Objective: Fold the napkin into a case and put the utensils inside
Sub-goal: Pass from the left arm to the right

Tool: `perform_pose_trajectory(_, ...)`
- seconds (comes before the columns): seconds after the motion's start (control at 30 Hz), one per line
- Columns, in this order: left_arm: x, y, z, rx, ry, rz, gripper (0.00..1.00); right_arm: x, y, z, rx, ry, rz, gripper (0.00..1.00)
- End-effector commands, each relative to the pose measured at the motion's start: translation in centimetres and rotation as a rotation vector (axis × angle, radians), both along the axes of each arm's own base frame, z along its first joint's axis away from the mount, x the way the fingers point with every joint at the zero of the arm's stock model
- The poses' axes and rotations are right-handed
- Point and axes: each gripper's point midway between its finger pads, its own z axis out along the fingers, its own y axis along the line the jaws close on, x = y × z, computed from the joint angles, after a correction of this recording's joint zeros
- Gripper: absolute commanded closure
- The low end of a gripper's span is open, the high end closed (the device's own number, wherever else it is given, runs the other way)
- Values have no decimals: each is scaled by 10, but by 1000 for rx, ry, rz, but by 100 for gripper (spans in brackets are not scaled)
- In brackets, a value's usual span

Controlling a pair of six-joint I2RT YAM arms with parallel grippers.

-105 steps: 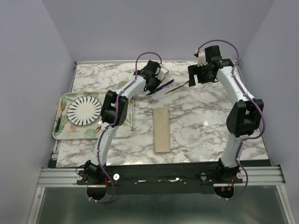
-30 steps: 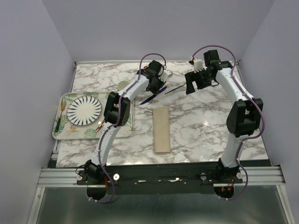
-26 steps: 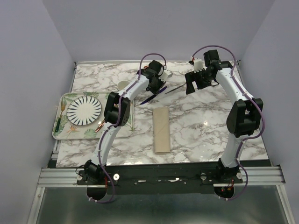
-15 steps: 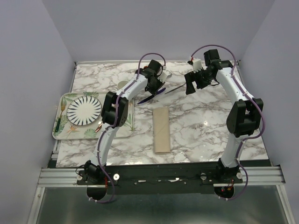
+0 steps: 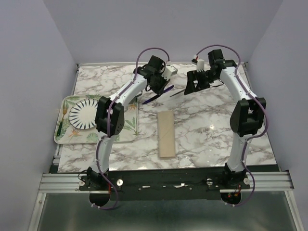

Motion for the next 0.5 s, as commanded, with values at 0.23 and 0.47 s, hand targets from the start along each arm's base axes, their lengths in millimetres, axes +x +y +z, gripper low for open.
perform_pose_trajectory(0.23,-52,-24,55,-225,17,-58,100,-23,24,6,379,308,-47,0)
perform_pose_trajectory(0.47,-64,-36,78,-317,36,-36,100,-38,44,32,622,492,-96,0)
